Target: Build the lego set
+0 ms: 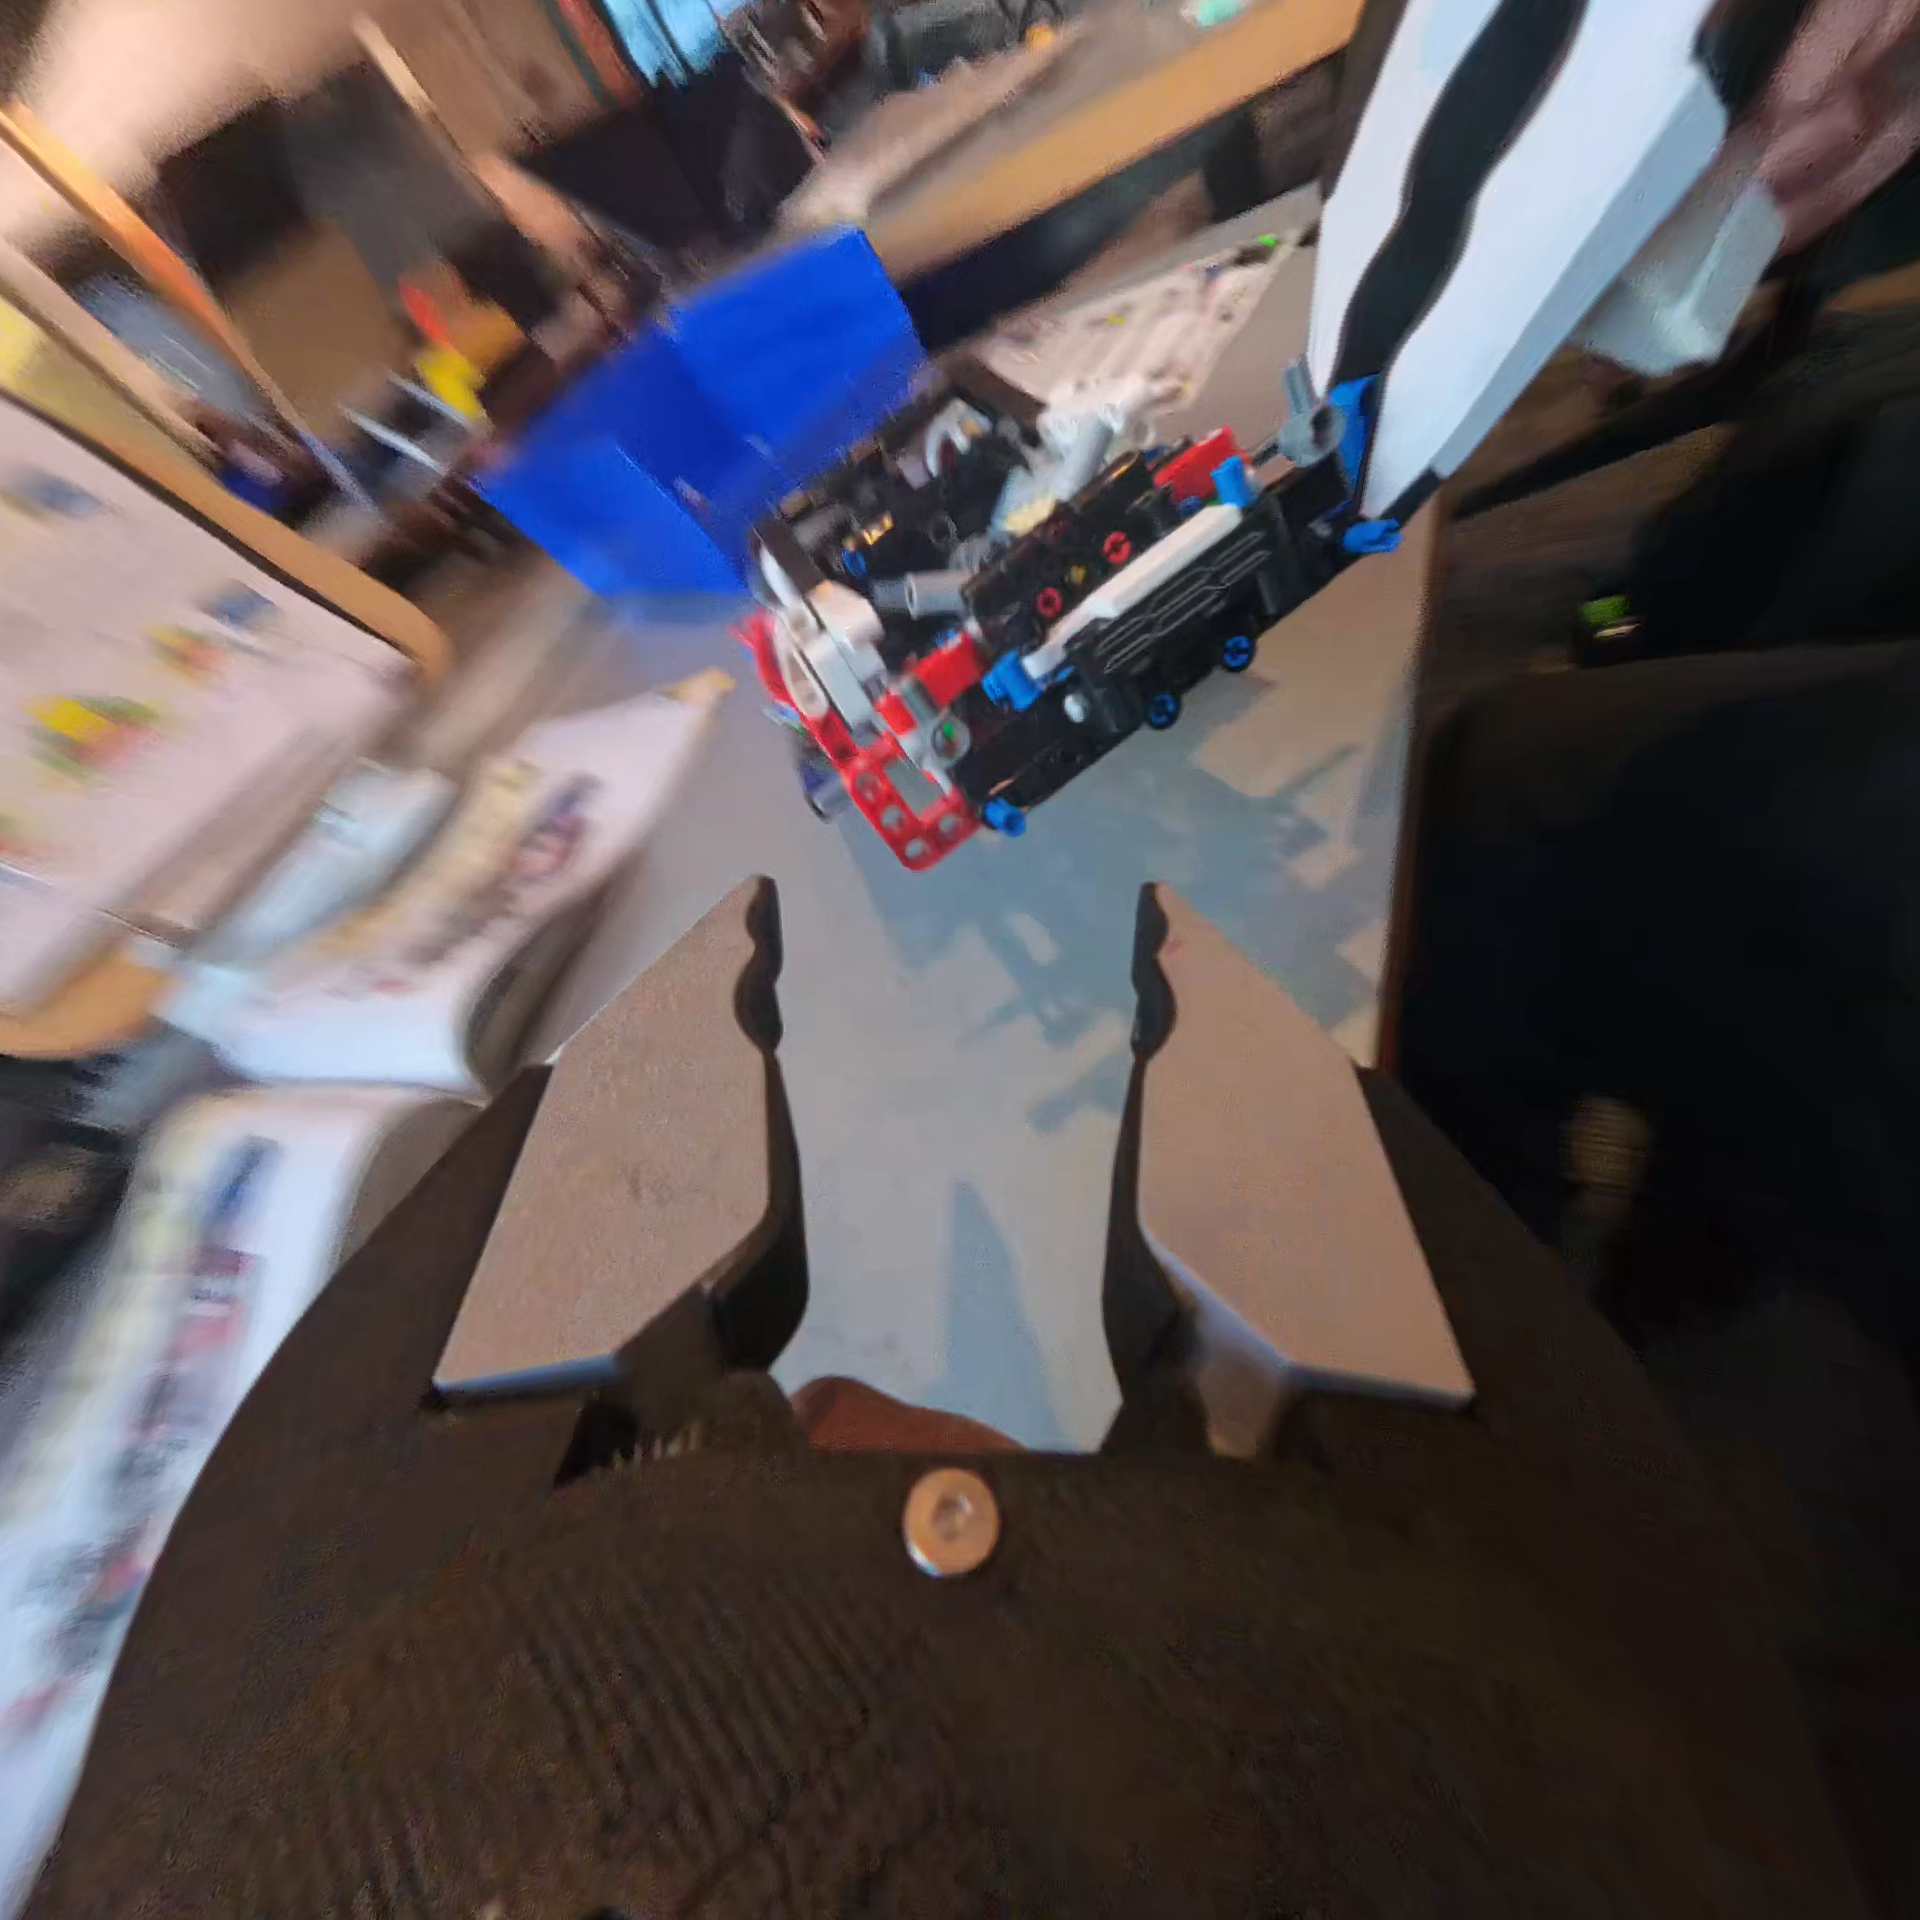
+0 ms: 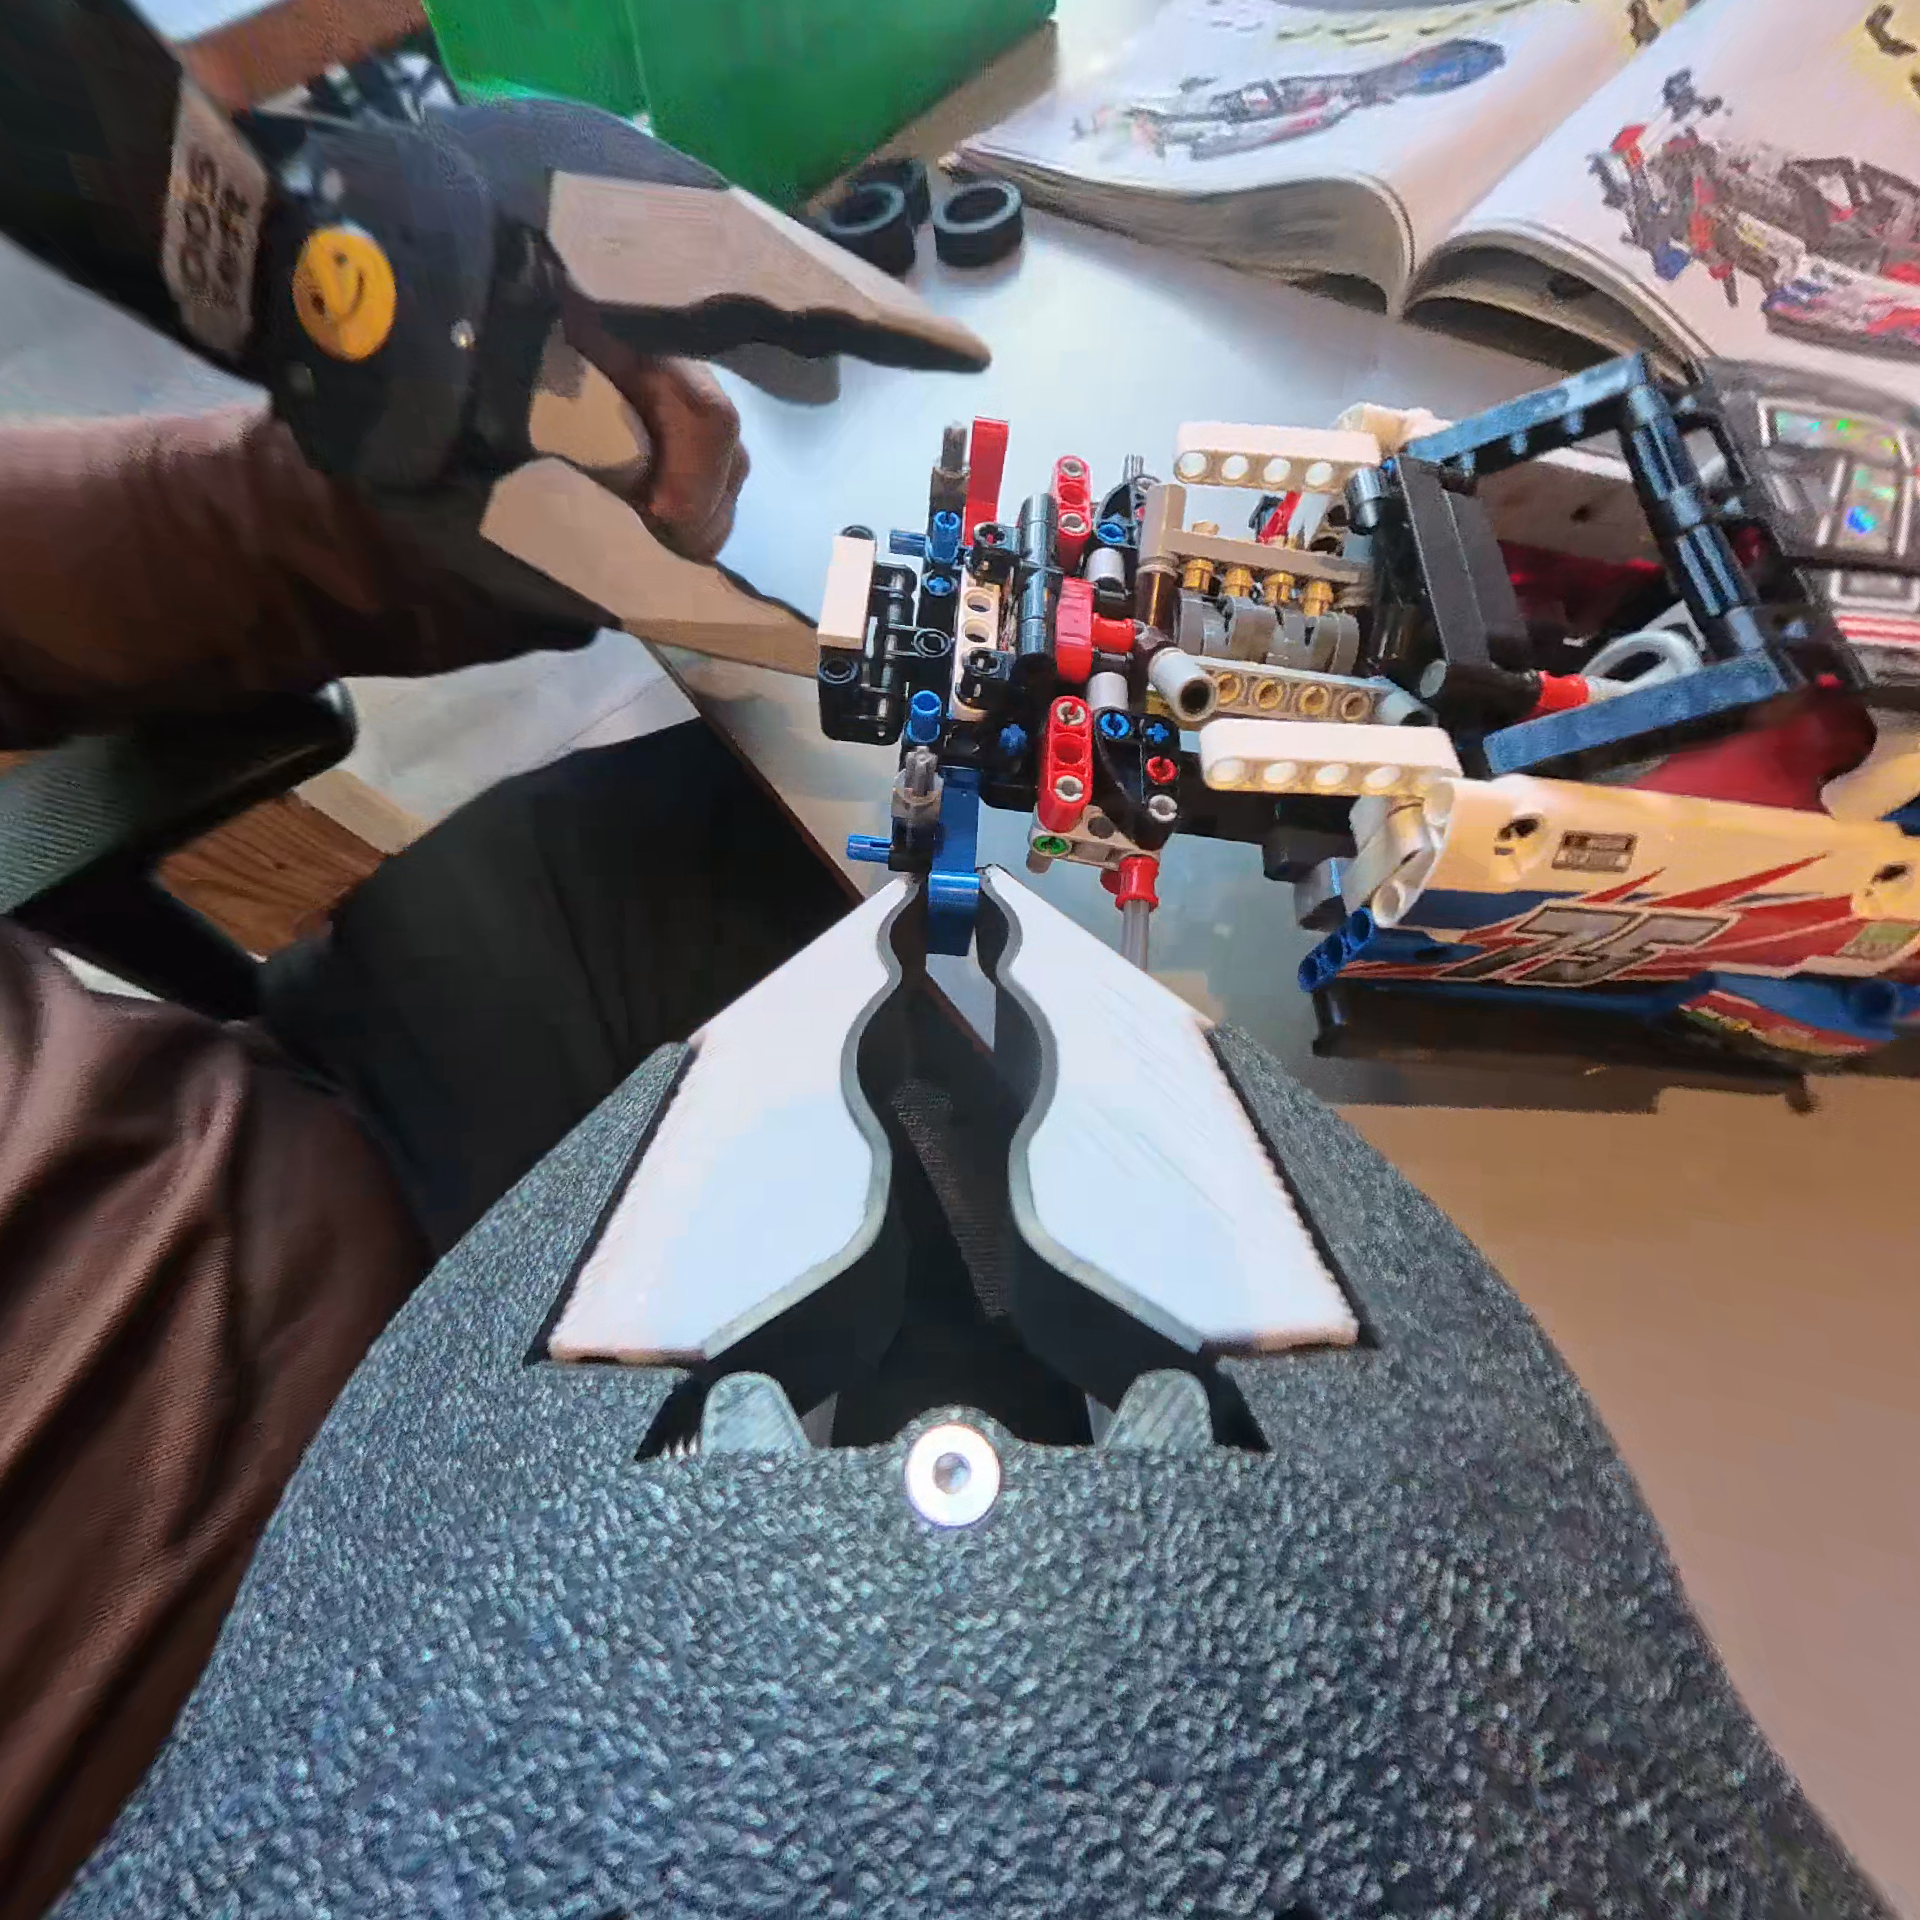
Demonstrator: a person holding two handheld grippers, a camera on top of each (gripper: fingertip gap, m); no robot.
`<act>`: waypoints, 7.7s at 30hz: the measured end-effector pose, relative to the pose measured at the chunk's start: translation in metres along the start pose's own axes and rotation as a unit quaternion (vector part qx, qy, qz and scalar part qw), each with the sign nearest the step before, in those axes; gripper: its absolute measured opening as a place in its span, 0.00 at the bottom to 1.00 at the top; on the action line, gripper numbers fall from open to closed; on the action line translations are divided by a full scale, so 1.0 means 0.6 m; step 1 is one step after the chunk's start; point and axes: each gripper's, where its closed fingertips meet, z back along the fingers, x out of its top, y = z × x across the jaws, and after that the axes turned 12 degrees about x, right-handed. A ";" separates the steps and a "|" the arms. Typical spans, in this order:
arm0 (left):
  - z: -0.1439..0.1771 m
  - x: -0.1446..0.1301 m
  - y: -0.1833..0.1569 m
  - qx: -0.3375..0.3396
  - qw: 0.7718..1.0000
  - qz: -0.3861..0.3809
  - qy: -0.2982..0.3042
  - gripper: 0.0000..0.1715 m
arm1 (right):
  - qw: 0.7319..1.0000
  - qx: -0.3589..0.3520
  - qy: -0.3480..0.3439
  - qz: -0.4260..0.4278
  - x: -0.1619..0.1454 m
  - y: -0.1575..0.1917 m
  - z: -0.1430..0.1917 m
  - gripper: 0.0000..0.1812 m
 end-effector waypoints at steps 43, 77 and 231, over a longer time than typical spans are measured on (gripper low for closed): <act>-0.145 0.213 0.072 0.061 0.961 -0.007 -0.268 0.25 | 0.988 0.078 -0.135 -0.010 0.150 -0.060 0.150 0.08; -0.153 0.185 0.055 0.010 0.967 -0.002 -0.256 0.21 | 0.992 0.070 -0.104 -0.018 0.106 -0.094 0.158 0.06; -0.114 -0.023 -0.138 -0.293 0.938 -0.181 -0.049 0.14 | 0.974 -0.094 0.199 0.060 -0.051 -0.105 0.019 0.00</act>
